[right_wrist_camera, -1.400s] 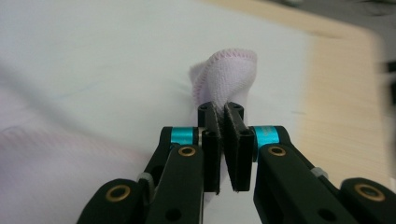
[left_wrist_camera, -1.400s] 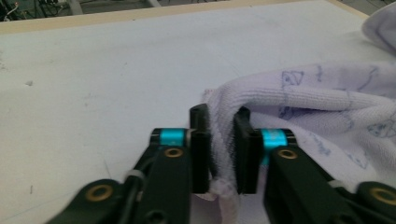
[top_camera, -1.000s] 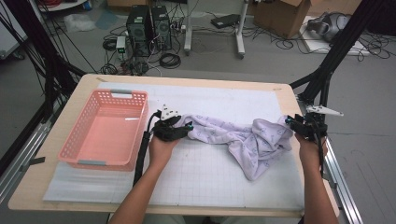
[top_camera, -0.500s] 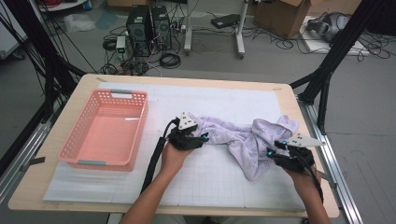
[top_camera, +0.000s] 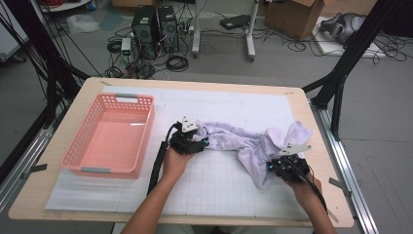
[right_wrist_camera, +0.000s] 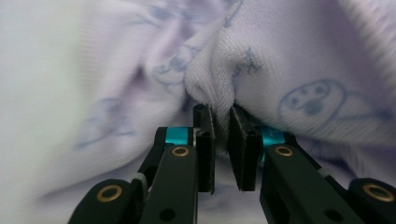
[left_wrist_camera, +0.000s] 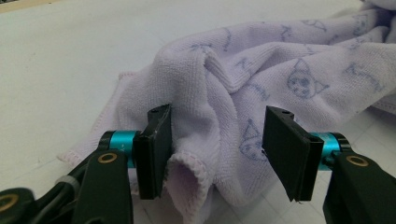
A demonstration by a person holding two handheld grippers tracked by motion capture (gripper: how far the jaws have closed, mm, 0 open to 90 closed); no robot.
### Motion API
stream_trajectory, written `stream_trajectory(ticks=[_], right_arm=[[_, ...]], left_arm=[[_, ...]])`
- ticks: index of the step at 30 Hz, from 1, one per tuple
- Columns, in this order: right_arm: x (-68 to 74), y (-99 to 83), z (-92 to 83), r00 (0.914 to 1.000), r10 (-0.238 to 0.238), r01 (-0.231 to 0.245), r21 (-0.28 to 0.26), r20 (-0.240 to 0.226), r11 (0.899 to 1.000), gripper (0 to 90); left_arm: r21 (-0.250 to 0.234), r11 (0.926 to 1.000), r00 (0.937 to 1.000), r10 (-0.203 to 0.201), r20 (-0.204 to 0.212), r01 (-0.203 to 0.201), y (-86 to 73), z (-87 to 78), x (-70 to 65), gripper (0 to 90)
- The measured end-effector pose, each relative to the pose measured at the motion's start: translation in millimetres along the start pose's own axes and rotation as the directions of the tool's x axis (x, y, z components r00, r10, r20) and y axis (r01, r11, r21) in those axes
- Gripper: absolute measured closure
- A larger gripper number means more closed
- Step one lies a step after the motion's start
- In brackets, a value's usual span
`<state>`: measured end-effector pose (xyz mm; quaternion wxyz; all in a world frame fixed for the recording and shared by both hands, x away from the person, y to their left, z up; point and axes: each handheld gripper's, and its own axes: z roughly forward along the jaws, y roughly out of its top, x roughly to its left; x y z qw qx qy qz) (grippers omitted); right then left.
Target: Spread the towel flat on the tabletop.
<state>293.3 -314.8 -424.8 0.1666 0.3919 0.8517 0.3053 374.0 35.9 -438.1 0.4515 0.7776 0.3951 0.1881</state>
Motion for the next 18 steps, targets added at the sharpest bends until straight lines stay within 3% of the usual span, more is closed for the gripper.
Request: stream_trajectory(ticks=[2, 4, 7, 9, 12, 13, 14, 15, 16, 18], right_arm=[[7.5, -0.5, -2.1, 0.9963, -0.001, 0.002, 0.011, -0.085, 1.000, 81.9], [13.3, -1.7, -2.3, 0.9842, -0.013, 0.013, -0.001, -0.176, 1.000, 82.0], [25.2, -0.5, -0.3, 0.9594, -0.023, 0.017, -0.023, -0.281, 1.000, 81.9], [36.0, 3.6, 3.1, 0.9358, -0.046, 0.033, -0.044, -0.349, 0.999, 81.6], [49.5, 13.0, 6.9, 0.9132, -0.079, 0.041, -0.104, -0.400, 0.994, 77.4], [50.8, 16.7, 5.1, 0.9070, -0.085, 0.026, -0.145, -0.413, 0.989, 70.3], [50.6, 20.6, 1.2, 0.9069, -0.081, 0.002, -0.188, -0.413, 0.982, 63.1], [48.9, 24.2, -4.6, 0.9121, -0.080, -0.018, -0.233, -0.402, 0.972, 61.2], [46.0, 26.8, -11.4, 0.9232, -0.087, -0.023, -0.281, -0.374, 0.959, 61.2], [37.2, 29.0, -25.7, 0.9635, -0.089, 0.001, -0.327, -0.253, 0.945, 61.3]], left_arm=[[-0.003, 1.0000, 1.0000, -0.003, -0.005, 0.003, -0.2, 0.7, 1.1, 42.8], [-0.004, 1.0000, 1.0000, -0.007, -0.006, 0.007, -0.5, 1.1, 2.1, 42.6], [-0.009, 0.9998, 0.9998, -0.017, -0.007, 0.017, -0.6, 1.0, 2.6, 42.1], [-0.008, 0.9999, 0.9999, -0.014, -0.004, 0.014, -0.3, -0.5, 3.9, 41.8], [-0.022, 0.9994, 0.9996, -0.027, -0.006, 0.027, -0.3, -4.5, 5.0, 41.1], [-0.022, 0.9993, 0.9996, -0.029, -0.003, 0.029, -0.6, -6.6, 5.9, 40.8], [-0.025, 0.9991, 0.9994, -0.034, -0.004, 0.034, -0.9, -8.7, 6.5, 40.3], [-0.028, 0.9990, 0.9994, -0.034, -0.004, 0.034, -1.3, -11.4, 7.3, 39.7], [-0.038, 0.9984, 0.9992, -0.041, -0.002, 0.041, -2.0, -14.1, 7.6, 39.4], [-0.049, 0.9981, 0.9993, -0.038, 0.002, 0.038, -2.6, -19.7, 8.3, 39.4]])
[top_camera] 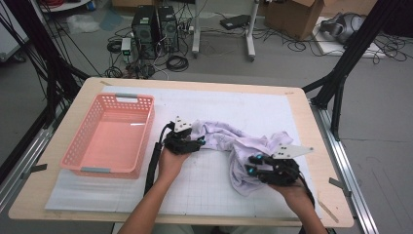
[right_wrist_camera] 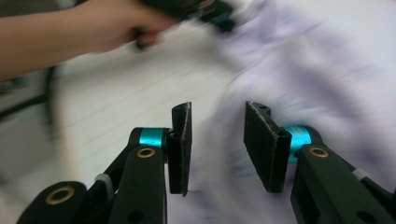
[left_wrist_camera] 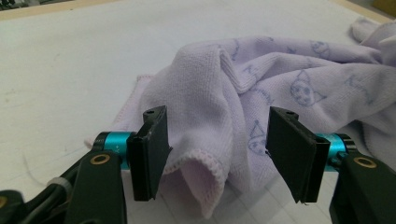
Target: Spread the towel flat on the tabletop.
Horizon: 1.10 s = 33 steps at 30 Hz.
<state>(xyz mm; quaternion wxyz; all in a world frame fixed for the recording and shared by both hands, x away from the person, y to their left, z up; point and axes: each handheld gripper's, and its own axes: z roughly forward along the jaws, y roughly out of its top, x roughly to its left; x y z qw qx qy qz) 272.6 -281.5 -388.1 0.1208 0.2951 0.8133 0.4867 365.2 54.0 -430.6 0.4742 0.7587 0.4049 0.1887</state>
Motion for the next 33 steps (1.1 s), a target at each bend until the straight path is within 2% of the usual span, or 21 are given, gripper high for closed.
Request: stream_trajectory(ticks=[1, 2, 3, 4, 6, 7, 9, 12, 13, 14, 15, 16, 18, 20, 22, 25, 27, 28, 30, 32, 33], right_arm=[[-8.4, 1.4, -14.5, 0.9895, -0.018, 0.019, -0.006, 0.143, 1.000, 61.3], [-8.4, 1.4, -14.5, 0.9895, -0.018, 0.019, -0.006, 0.143, 1.000, 61.3], [-13.1, 0.4, -20.4, 0.9787, -0.028, 0.027, 0.008, 0.203, 1.000, 61.2], [-18.8, -1.7, -24.3, 0.9706, -0.038, 0.033, 0.026, 0.238, 0.999, 59.5], [-28.6, -6.6, -27.9, 0.9561, -0.035, 0.020, 0.054, 0.291, 0.998, 53.1], [-32.8, -8.6, -28.4, 0.9518, -0.028, 0.010, 0.062, 0.305, 0.998, 49.4], [-39.7, -11.1, -25.5, 0.9537, -0.011, -0.008, 0.060, 0.301, 0.998, 44.6], [-44.9, -15.3, -9.6, 0.9668, -0.035, 0.002, 0.128, 0.253, 0.992, 46.8], [-46.3, -17.5, -3.8, 0.9706, -0.026, -0.011, 0.153, 0.239, 0.988, 53.6], [-47.3, -19.8, 1.4, 0.9689, -0.033, -0.012, 0.180, 0.245, 0.984, 62.4], [-48.2, -21.7, 4.3, 0.9661, -0.031, -0.023, 0.206, 0.256, 0.978, 76.9], [-48.8, -23.7, 4.7, 0.9667, -0.015, -0.041, 0.214, 0.255, 0.976, 83.5], [-50.0, -26.8, -1.0, 0.9608, -0.010, -0.048, 0.201, 0.277, 0.978, 85.6], [-49.9, -30.6, -11.7, 0.9473, -0.009, -0.059, 0.202, 0.320, 0.978, 86.1], [-49.2, -35.5, -24.7, 0.9316, -0.023, -0.062, 0.223, 0.363, 0.973, 86.2], [-46.2, -43.4, -47.2, 0.9095, -0.007, -0.101, 0.237, 0.416, 0.966, 86.3], [-41.8, -48.2, -60.3, 0.8925, -0.032, -0.108, 0.281, 0.450, 0.954, 86.3], [-40.0, -51.1, -66.3, 0.8911, -0.022, -0.124, 0.288, 0.453, 0.950, 86.3], [-37.6, -56.3, -76.5, 0.8970, 0.004, -0.151, 0.300, 0.442, 0.942, 86.2], [-34.0, -58.9, -83.7, 0.9016, 0.011, -0.156, 0.301, 0.433, 0.941, 85.9], [-32.3, -58.7, -86.5, 0.9015, 0.018, -0.158, 0.289, 0.432, 0.944, 84.9]], left_arm=[[-0.003, 1.0000, 1.0000, 0.001, 0.004, -0.001, -0.1, -2.8, 0.0, 40.0], [-0.009, 0.9999, 1.0000, 0.006, 0.006, -0.006, -0.1, -5.7, -0.5, 40.0], [-0.022, 0.9997, 0.9999, 0.011, 0.000, -0.011, -0.4, -8.6, -1.9, 40.2], [-0.039, 0.9991, 0.9998, 0.018, 0.000, -0.018, -0.8, -12.0, -3.8, 42.6], [-0.066, 0.9973, 0.9995, 0.033, 0.000, -0.033, -1.5, -17.8, -7.8, 45.5], [-0.074, 0.9967, 0.9994, 0.034, 0.009, -0.033, -2.0, -20.0, -9.8, 45.6], [-0.073, 0.9969, 0.9989, 0.034, 0.033, -0.032, -3.0, -21.5, -14.8, 45.8], [-0.068, 0.9971, 0.9970, 0.040, 0.066, -0.036, -3.1, -20.7, -21.4, 45.4], [-0.068, 0.9970, 0.9963, 0.041, 0.075, -0.036, -3.0, -20.2, -22.7, 45.6], [-0.066, 0.9973, 0.9954, 0.038, 0.088, -0.032, -3.1, -19.3, -23.8, 45.8], [-0.064, 0.9976, 0.9946, 0.031, 0.099, -0.025, -3.5, -17.9, -24.9, 46.0], [-0.057, 0.9981, 0.9937, 0.031, 0.108, -0.025, -4.0, -16.7, -25.5, 46.0], [-0.042, 0.9987, 0.9904, 0.033, 0.134, -0.028, -5.1, -13.5, -27.4, 46.1], [-0.029, 0.9991, 0.9865, 0.036, 0.160, -0.032, -6.4, -10.3, -30.7, 47.0], [-0.017, 0.9993, 0.9818, 0.035, 0.187, -0.032, -7.3, -6.6, -34.5, 48.5], [0.005, 0.9993, 0.9738, 0.035, 0.225, -0.037, -8.5, 0.3, -42.6, 49.1], [0.026, 0.9990, 0.9643, 0.030, 0.263, -0.038, -9.6, 6.0, -49.8, 49.3], [0.037, 0.9985, 0.9600, 0.029, 0.278, -0.041, -10.1, 8.9, -53.7, 49.0], [0.054, 0.9978, 0.9506, 0.018, 0.310, -0.037, -11.0, 15.4, -62.1, 47.4], [0.074, 0.9960, 0.9437, 0.022, 0.330, -0.049, -11.6, 22.8, -72.2, 44.6], [0.087, 0.9945, 0.9406, 0.026, 0.339, -0.058, -12.0, 26.5, -77.7, 43.6]])
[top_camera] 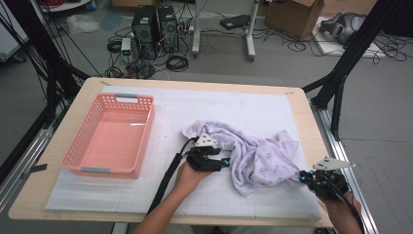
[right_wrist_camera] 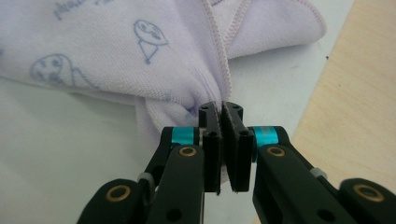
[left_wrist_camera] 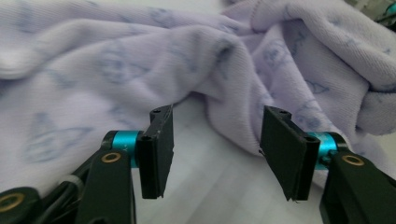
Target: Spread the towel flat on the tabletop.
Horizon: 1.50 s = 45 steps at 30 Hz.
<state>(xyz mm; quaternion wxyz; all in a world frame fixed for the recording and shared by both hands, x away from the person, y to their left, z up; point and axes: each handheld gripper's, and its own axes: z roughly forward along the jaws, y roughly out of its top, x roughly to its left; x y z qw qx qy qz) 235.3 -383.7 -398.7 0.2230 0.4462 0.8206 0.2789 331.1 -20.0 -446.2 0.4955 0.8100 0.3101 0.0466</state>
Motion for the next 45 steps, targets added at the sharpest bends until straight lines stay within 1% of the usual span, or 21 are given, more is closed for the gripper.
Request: stream_trajectory(ticks=[2, 5, 6, 8, 9, 11, 12, 13, 15, 18, 21, 23, 24, 25, 31, 35, 37, 40, 42, 43, 45], right_arm=[[-1.2, 1.3, -5.9, 0.9998, 0.016, -0.017, -0.055, -0.015, 0.998, 80.5], [-2.6, 8.1, -10.2, 0.9985, 0.034, -0.039, -0.124, -0.043, 0.991, 74.1], [-2.7, 10.5, -10.1, 0.9981, 0.036, -0.043, -0.136, -0.050, 0.990, 73.4], [-2.6, 14.9, -7.9, 0.9973, 0.038, -0.047, -0.154, -0.063, 0.987, 71.1], [-2.6, 16.6, -6.2, 0.9963, 0.042, -0.054, -0.163, -0.075, 0.985, 69.6], [-2.6, 19.5, -2.1, 0.9936, 0.059, -0.076, -0.182, -0.096, 0.980, 68.2], [-2.1, 20.8, 0.2, 0.9926, 0.063, -0.081, -0.185, -0.104, 0.979, 68.0], [-1.3, 22.0, 2.4, 0.9918, 0.066, -0.086, -0.186, -0.109, 0.979, 67.9], [0.2, 24.4, 6.0, 0.9919, 0.062, -0.081, -0.183, -0.111, 0.980, 67.4], [-0.5, 28.5, 9.0, 0.9929, 0.058, -0.077, -0.192, -0.104, 0.978, 66.1], [-5.2, 35.9, 12.4, 0.9955, 0.060, -0.076, -0.226, -0.073, 0.971, 59.5], [-8.7, 43.2, 17.3, 0.9915, 0.089, -0.112, -0.283, -0.095, 0.952, 54.4], [-9.3, 46.7, 20.4, 0.9894, 0.095, -0.124, -0.300, -0.110, 0.946, 52.4], [-8.1, 53.8, 26.6, 0.9892, 0.094, -0.124, -0.305, -0.112, 0.944, 51.4], [2.9, 96.4, 65.7, 0.9958, 0.034, -0.055, -0.252, -0.085, 0.966, 45.9], [7.1, 126.8, 90.7, 0.9918, 0.021, -0.049, -0.224, -0.126, 0.973, 45.9], [11.9, 140.5, 105.1, 0.9900, -0.005, -0.020, -0.180, -0.141, 0.983, 46.7], [20.4, 152.1, 130.1, 0.9773, -0.049, 0.028, -0.101, -0.206, 0.994, 48.6], [25.0, 153.0, 146.0, 0.9621, -0.050, 0.035, -0.062, -0.268, 0.997, 52.4], [26.5, 152.1, 153.7, 0.9530, -0.048, 0.038, -0.038, -0.299, 0.999, 54.2], [29.8, 150.3, 165.6, 0.9487, -0.050, 0.055, 0.008, -0.312, 0.998, 59.6]], left_arm=[[0.022, 0.9996, 0.9998, 0.015, 0.012, -0.015, 0.7, 10.4, -7.7, 40.6], [0.040, 0.9985, 0.9992, 0.039, 0.006, -0.039, 2.9, 21.3, -17.9, 39.6], [0.052, 0.9964, 0.9977, 0.067, -0.002, -0.067, 3.9, 23.2, -20.9, 40.1], [0.065, 0.9939, 0.9959, 0.090, -0.004, -0.090, 4.1, 27.3, -27.7, 43.4], [0.069, 0.9917, 0.9941, 0.108, 0.007, -0.108, 3.9, 28.3, -30.4, 50.2], [0.081, 0.9851, 0.9884, 0.151, 0.016, -0.152, 3.6, 28.9, -35.3, 69.6], [0.096, 0.9797, 0.9843, 0.177, 0.007, -0.176, 3.4, 27.8, -36.1, 80.5], [0.103, 0.9778, 0.9831, 0.183, 0.005, -0.183, 3.7, 26.0, -34.6, 83.1], [0.108, 0.9805, 0.9863, 0.165, 0.000, -0.164, 4.3, 19.5, -26.8, 84.6], [0.094, 0.9857, 0.9889, 0.144, -0.037, -0.140, 1.2, 4.1, -13.6, 84.8], [0.070, 0.9930, 0.9925, 0.100, -0.070, -0.095, -6.8, -15.7, 2.6, 84.8], [0.053, 0.9966, 0.9943, 0.067, -0.083, -0.063, -11.5, -27.4, 11.2, 84.9], [0.038, 0.9983, 0.9943, 0.048, -0.095, -0.044, -14.0, -36.0, 16.0, 84.9], [0.022, 0.9991, 0.9934, 0.037, -0.109, -0.035, -15.6, -42.7, 19.2, 85.0], [-0.035, 0.9993, 0.9876, -0.021, -0.155, 0.016, -25.8, -77.5, 40.0, 85.0], [-0.081, 0.9956, 0.9807, -0.061, -0.186, 0.046, -32.1, -93.8, 48.5, 85.0], [-0.101, 0.9935, 0.9757, -0.073, -0.207, 0.053, -33.4, -99.7, 52.6, 85.1], [-0.149, 0.9874, 0.9655, -0.088, -0.245, 0.052, -32.9, -104.4, 55.7, 85.0], [-0.171, 0.9847, 0.9592, -0.080, -0.271, 0.033, -31.1, -105.3, 57.2, 85.0], [-0.177, 0.9835, 0.9565, -0.086, -0.279, 0.037, -30.4, -104.1, 59.0, 85.1], [-0.174, 0.9834, 0.9531, -0.100, -0.286, 0.051, -29.3, -100.7, 63.5, 85.0]])
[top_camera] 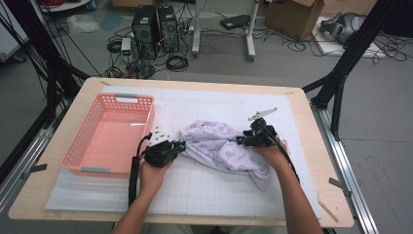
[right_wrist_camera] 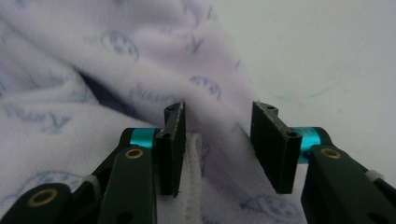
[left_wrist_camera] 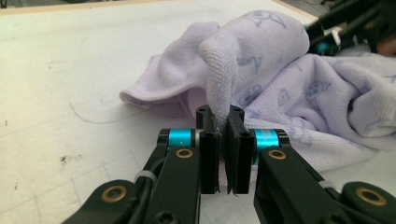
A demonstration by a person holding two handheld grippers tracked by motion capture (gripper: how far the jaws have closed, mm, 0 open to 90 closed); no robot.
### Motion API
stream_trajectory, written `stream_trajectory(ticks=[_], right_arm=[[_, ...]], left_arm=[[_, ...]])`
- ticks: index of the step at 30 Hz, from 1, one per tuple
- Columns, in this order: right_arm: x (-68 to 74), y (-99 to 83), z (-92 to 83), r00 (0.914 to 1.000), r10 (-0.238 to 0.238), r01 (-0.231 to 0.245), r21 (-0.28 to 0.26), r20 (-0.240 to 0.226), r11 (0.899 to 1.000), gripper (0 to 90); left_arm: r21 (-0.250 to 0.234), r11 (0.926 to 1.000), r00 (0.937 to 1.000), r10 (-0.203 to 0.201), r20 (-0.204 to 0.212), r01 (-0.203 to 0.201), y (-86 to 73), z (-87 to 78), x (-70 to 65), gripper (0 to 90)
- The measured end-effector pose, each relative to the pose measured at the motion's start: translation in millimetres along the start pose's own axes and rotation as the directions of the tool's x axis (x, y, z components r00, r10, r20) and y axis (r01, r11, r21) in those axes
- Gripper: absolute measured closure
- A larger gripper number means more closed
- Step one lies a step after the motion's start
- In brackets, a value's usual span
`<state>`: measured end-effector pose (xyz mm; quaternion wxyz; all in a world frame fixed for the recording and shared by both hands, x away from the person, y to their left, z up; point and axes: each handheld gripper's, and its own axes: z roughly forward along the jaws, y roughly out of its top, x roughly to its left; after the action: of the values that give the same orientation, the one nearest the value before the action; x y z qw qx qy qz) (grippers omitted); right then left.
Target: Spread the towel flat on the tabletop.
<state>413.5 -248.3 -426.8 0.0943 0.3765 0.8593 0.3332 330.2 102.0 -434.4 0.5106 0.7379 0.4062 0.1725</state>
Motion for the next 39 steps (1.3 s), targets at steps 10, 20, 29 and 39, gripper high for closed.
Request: stream_trajectory(ticks=[10, 20, 29, 39], right_arm=[[-25.8, 9.0, -14.0, 0.9907, 0.006, 0.008, -0.102, 0.136, 0.995, 83.5], [-65.1, 7.1, -46.1, 0.8750, 0.209, -0.114, -0.233, 0.437, 0.966, 81.3], [-57.0, -10.6, -78.5, 0.9111, 0.271, -0.144, -0.374, 0.311, 0.916, 57.3], [-14.7, -58.8, -113.7, 0.9503, 0.103, 0.001, -0.335, 0.294, 0.942, 57.6]], left_arm=[[-0.014, 0.9960, 0.9961, -0.088, -0.001, 0.088, 7.0, 29.3, 0.2, 76.2], [-0.012, 0.9993, 0.9977, -0.035, 0.058, 0.036, 9.7, 40.3, -23.8, 44.8], [0.055, 0.9951, 0.9815, 0.071, 0.178, -0.082, 6.1, 50.6, -47.2, 47.8], [0.198, 0.9328, 0.9331, 0.246, 0.263, -0.301, 3.3, 84.0, -99.4, 42.8]])
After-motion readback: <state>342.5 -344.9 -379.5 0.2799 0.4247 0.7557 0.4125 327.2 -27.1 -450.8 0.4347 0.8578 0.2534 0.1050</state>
